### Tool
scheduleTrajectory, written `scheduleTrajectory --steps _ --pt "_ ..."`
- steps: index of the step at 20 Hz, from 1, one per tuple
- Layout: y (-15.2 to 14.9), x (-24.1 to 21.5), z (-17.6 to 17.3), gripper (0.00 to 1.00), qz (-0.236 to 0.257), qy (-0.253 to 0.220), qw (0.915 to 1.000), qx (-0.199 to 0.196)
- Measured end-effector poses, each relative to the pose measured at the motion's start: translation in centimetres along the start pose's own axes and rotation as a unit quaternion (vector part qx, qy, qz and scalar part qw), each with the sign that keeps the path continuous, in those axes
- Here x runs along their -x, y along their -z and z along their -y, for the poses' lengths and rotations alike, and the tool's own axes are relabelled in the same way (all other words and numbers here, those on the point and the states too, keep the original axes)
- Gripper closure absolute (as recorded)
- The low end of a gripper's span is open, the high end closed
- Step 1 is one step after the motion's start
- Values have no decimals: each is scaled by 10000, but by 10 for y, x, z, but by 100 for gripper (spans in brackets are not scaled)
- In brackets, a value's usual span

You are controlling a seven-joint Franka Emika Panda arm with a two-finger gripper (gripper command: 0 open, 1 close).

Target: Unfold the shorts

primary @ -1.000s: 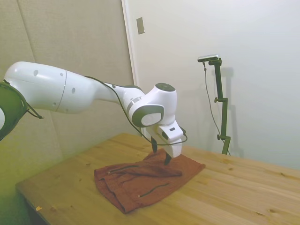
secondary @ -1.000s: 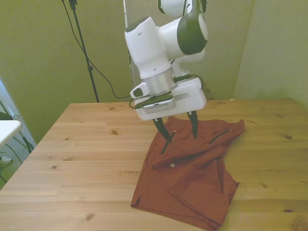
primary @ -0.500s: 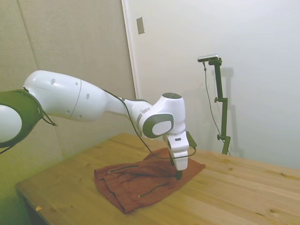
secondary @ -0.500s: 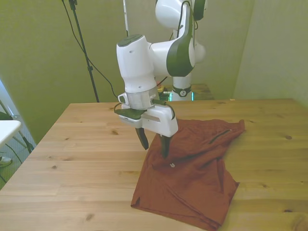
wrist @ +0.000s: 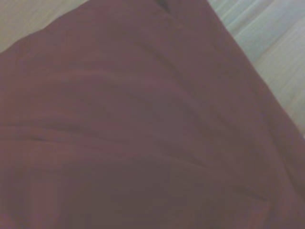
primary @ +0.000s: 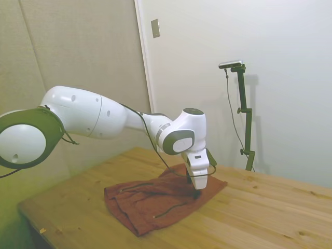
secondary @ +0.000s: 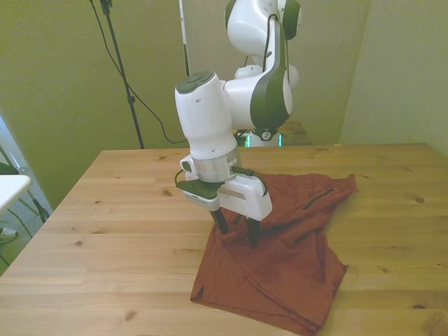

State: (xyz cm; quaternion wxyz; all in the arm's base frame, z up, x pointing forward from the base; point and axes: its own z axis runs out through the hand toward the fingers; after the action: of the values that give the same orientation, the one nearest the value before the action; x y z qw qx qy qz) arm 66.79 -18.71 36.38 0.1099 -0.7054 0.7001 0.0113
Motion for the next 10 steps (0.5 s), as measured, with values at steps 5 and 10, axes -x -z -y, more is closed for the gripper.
scheduleTrajectory --steps 5,10 --pt "-1 1 2 100 26 3 10000 -16" --pt "-4 -2 2 100 28 2 10000 -1"
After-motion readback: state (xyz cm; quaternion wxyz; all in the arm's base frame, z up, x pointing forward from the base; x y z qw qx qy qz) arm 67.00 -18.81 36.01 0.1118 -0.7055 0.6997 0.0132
